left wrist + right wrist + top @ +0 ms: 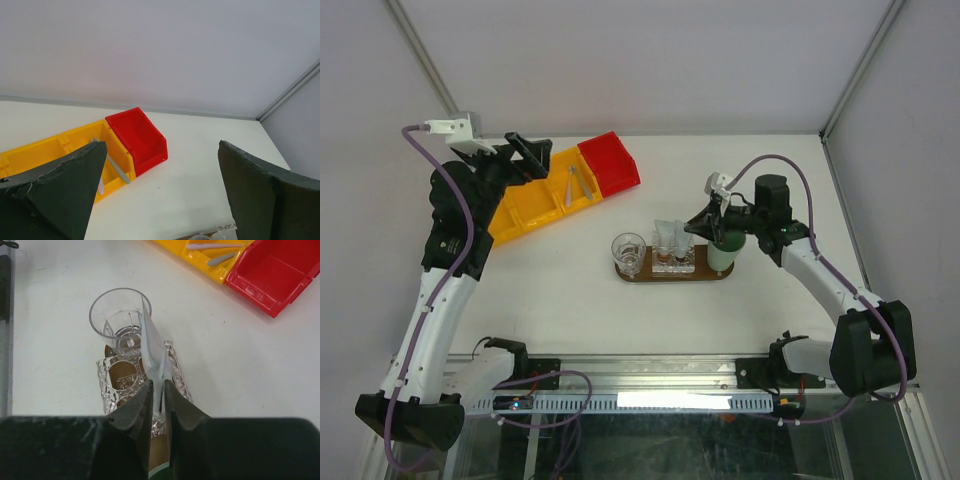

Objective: Prepare toiletry sets of a toothbrush and toothpaste on the tray

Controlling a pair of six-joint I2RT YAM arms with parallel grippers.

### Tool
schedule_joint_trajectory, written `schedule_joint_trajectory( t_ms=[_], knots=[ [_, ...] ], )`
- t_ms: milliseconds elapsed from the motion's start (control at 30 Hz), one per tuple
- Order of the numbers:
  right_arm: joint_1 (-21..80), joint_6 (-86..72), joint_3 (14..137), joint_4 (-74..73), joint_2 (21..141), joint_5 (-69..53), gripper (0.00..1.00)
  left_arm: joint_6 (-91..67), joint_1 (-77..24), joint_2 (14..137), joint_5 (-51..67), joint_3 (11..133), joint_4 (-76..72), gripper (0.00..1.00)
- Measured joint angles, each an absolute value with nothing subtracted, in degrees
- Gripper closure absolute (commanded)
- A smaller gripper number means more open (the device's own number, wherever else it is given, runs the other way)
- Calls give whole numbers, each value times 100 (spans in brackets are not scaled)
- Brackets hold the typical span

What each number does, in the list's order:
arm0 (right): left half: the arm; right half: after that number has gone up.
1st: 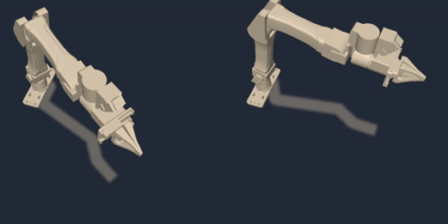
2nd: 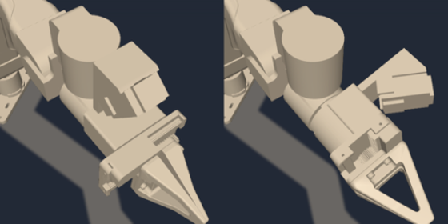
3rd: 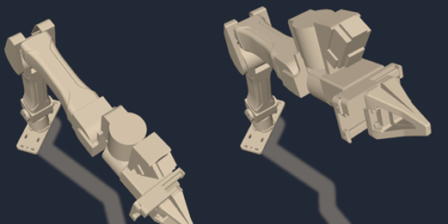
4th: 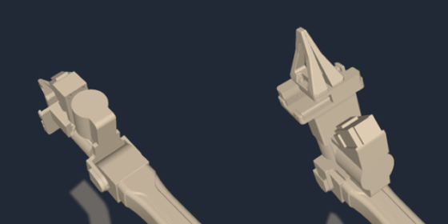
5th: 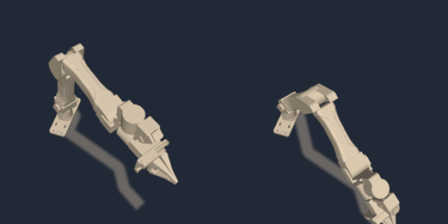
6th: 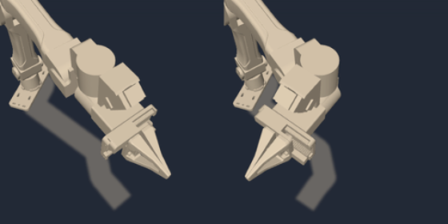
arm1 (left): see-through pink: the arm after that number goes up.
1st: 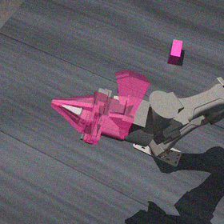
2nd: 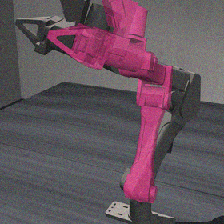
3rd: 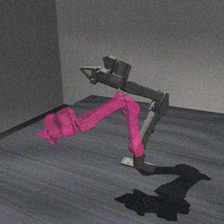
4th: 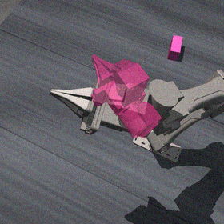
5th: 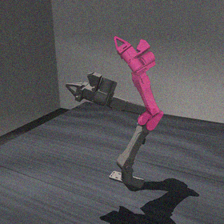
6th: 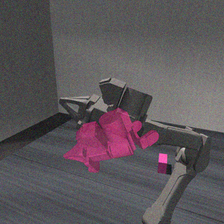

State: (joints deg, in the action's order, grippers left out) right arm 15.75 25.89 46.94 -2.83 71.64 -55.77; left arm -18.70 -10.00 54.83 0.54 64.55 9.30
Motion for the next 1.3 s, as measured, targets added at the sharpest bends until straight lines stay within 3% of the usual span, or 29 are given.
schedule_joint_trajectory(
  t_ms=[133,600,900,1000,1300],
  knots=[
    [1603,2563,4689,-281,7164,-5498,57,-1870,-1000,5483,56,6412,910,1],
    [1627,1925,4528,-1,6464,-4823,20,-1870,-1000,5505,154,6392,888,1],
    [1638,652,5059,-421,5470,-3452,17,-1940,-1000,5719,145,6215,869,1],
    [1638,-5,5221,-757,5203,-2939,11,-2023,-1000,5957,141,6193,1000,1],
    [1638,-1229,6230,-2309,5308,-1752,6,-2279,-1002,8267,193,7188,2294,24]
  ],
)
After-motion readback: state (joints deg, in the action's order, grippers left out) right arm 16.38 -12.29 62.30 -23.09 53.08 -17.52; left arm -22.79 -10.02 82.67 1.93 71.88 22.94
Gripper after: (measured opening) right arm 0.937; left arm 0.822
